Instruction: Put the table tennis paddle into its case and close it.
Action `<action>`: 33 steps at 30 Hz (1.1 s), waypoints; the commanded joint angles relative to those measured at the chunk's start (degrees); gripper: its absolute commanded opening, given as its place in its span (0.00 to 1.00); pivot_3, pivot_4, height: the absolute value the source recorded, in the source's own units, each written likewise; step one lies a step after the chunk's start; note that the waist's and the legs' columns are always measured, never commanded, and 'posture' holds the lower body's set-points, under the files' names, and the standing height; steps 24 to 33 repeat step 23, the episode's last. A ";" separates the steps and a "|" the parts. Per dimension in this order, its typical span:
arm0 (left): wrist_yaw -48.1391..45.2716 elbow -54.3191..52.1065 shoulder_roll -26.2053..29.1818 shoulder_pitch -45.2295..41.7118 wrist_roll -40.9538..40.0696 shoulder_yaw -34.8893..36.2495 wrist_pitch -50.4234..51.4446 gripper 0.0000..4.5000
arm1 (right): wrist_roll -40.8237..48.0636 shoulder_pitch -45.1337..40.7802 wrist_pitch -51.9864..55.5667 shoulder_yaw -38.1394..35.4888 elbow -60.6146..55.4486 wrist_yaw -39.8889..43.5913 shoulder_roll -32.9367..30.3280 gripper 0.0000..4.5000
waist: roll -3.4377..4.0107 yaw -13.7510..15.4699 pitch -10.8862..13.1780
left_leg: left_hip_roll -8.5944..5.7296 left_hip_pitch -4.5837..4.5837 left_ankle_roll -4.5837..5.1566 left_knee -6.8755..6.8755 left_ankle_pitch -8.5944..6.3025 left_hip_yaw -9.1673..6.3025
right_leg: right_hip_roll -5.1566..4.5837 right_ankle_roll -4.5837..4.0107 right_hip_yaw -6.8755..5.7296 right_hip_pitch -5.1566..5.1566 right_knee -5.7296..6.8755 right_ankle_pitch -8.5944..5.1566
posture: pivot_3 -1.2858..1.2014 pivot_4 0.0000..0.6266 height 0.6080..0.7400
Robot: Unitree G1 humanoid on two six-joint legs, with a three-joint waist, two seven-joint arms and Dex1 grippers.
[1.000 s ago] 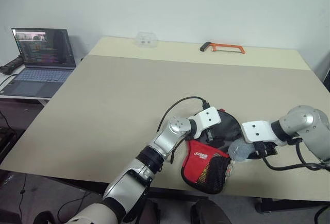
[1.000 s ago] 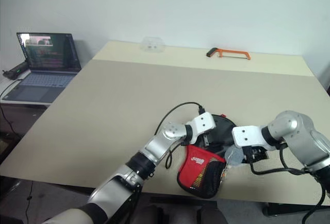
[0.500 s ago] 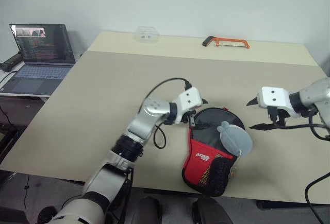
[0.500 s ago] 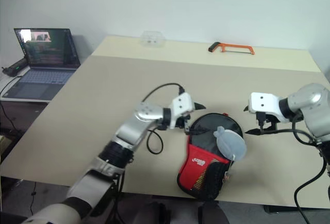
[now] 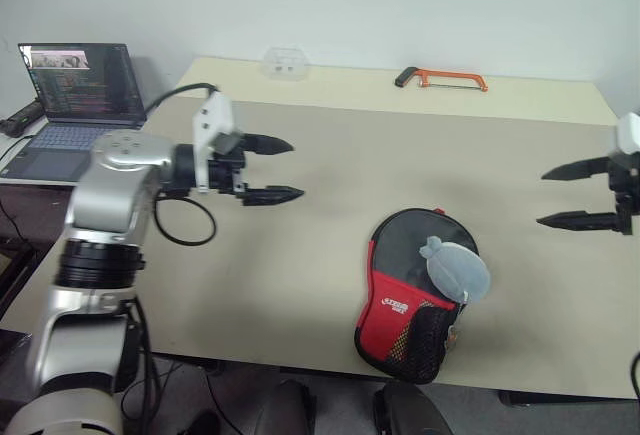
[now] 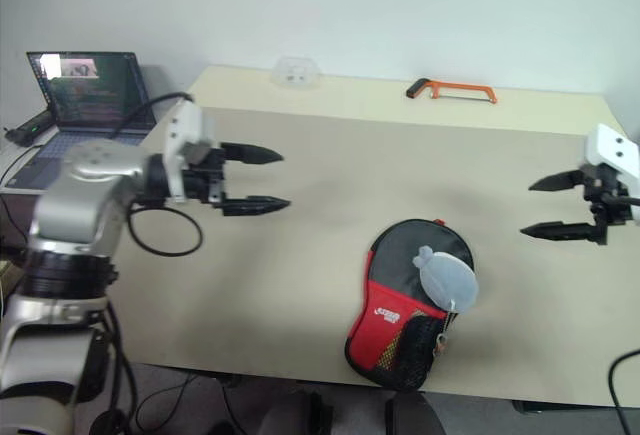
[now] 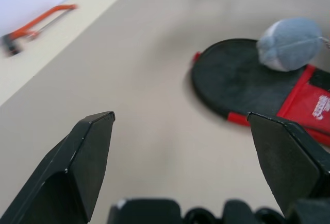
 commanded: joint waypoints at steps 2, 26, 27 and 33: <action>-2.92 -3.15 7.76 1.97 -2.98 5.49 1.74 1.00 | 3.63 8.27 2.64 -10.80 -4.23 3.04 -4.50 0.99 | 0.01 -0.01 0.01 | -0.02 0.00 0.01 0.00 0.00 0.00 | -0.04 0.01 -0.02 0.00 0.03 0.00 | 0.52 0.24 1.00; 3.18 -1.29 13.61 8.68 -2.00 10.80 1.07 1.00 | 7.06 15.81 7.08 -17.07 -11.48 -0.11 -6.78 0.99 | -0.03 -0.04 0.04 | -0.01 0.07 0.03 0.00 0.01 0.03 | -0.04 0.03 -0.01 -0.02 0.15 0.00 | 0.52 0.24 1.00; 3.18 -1.29 13.61 8.68 -2.00 10.80 1.07 1.00 | 7.06 15.81 7.08 -17.07 -11.48 -0.11 -6.78 0.99 | -0.03 -0.04 0.04 | -0.01 0.07 0.03 0.00 0.01 0.03 | -0.04 0.03 -0.01 -0.02 0.15 0.00 | 0.52 0.24 1.00; 3.18 -1.29 13.61 8.68 -2.00 10.80 1.07 1.00 | 7.06 15.81 7.08 -17.07 -11.48 -0.11 -6.78 0.99 | -0.03 -0.04 0.04 | -0.01 0.07 0.03 0.00 0.01 0.03 | -0.04 0.03 -0.01 -0.02 0.15 0.00 | 0.52 0.24 1.00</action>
